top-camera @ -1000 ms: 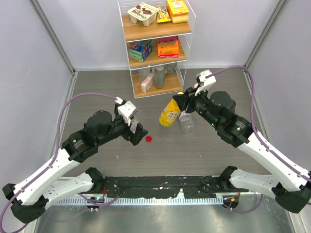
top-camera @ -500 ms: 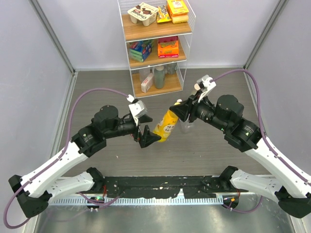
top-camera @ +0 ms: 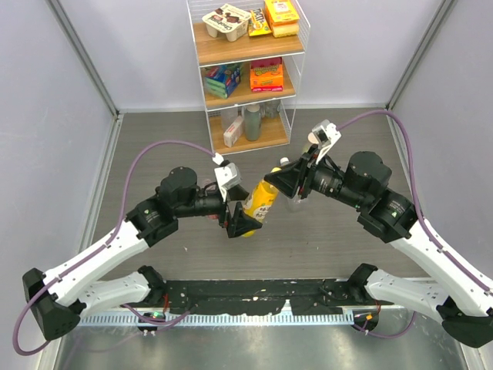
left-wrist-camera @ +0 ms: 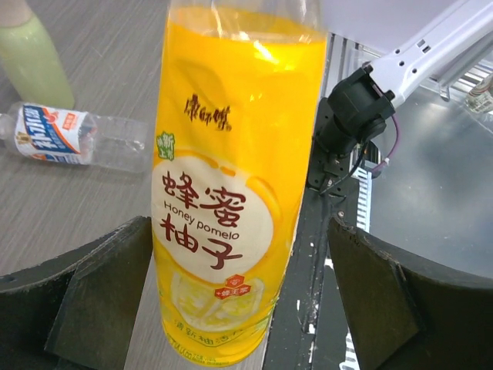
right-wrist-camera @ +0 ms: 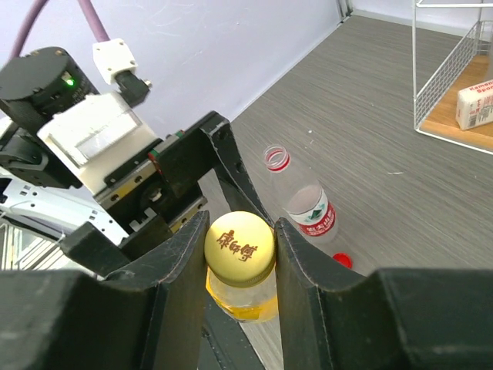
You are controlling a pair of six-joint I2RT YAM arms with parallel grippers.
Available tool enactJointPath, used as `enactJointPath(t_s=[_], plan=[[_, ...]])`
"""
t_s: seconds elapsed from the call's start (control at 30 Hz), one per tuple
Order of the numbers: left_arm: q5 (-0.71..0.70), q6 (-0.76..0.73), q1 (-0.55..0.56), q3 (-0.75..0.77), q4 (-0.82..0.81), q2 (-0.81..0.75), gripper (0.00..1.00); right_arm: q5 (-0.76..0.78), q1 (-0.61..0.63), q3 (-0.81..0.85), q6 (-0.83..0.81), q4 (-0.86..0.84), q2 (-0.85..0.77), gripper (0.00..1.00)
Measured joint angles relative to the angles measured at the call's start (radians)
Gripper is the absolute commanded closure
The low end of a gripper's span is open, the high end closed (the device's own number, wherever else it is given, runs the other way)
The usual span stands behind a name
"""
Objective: Unscrew the bottle caps
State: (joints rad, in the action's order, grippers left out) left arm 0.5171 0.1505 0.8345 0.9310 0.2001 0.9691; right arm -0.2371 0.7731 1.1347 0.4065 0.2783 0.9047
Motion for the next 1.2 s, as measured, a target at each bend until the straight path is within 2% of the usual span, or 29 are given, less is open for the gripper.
enactJointPath(t_s=[0.27,0.57,0.77,0.83,0.97,1.03,1.17,1.2], plan=[[0.018,0.029,0.0,-0.065,-0.035,-0.001,0.08,-0.012,0.0,0.0,0.019,-0.017,-0.008,0.99],[0.031,0.053,0.0,-0.088,-0.059,-0.002,0.4,-0.013,0.0,0.001,0.031,-0.03,-0.018,0.99],[0.042,0.06,0.0,-0.096,-0.085,-0.002,0.55,-0.011,0.0,0.001,0.038,-0.032,-0.02,0.99],[0.043,0.061,-0.001,-0.098,-0.089,-0.002,0.56,-0.011,0.0,0.001,0.038,-0.032,-0.02,0.98],[0.044,0.064,-0.001,-0.098,-0.09,-0.004,0.62,-0.008,0.0,0.0,0.038,-0.032,-0.021,0.85],[0.042,0.063,-0.002,-0.098,-0.088,-0.01,0.64,-0.006,0.0,0.0,0.038,-0.034,-0.021,0.62],[0.032,0.06,-0.002,-0.098,-0.068,-0.027,0.69,-0.005,0.0,0.0,0.045,-0.039,-0.021,0.4],[0.032,0.06,-0.002,-0.097,-0.058,-0.031,0.72,-0.004,0.001,-0.001,0.043,-0.039,-0.021,0.37]])
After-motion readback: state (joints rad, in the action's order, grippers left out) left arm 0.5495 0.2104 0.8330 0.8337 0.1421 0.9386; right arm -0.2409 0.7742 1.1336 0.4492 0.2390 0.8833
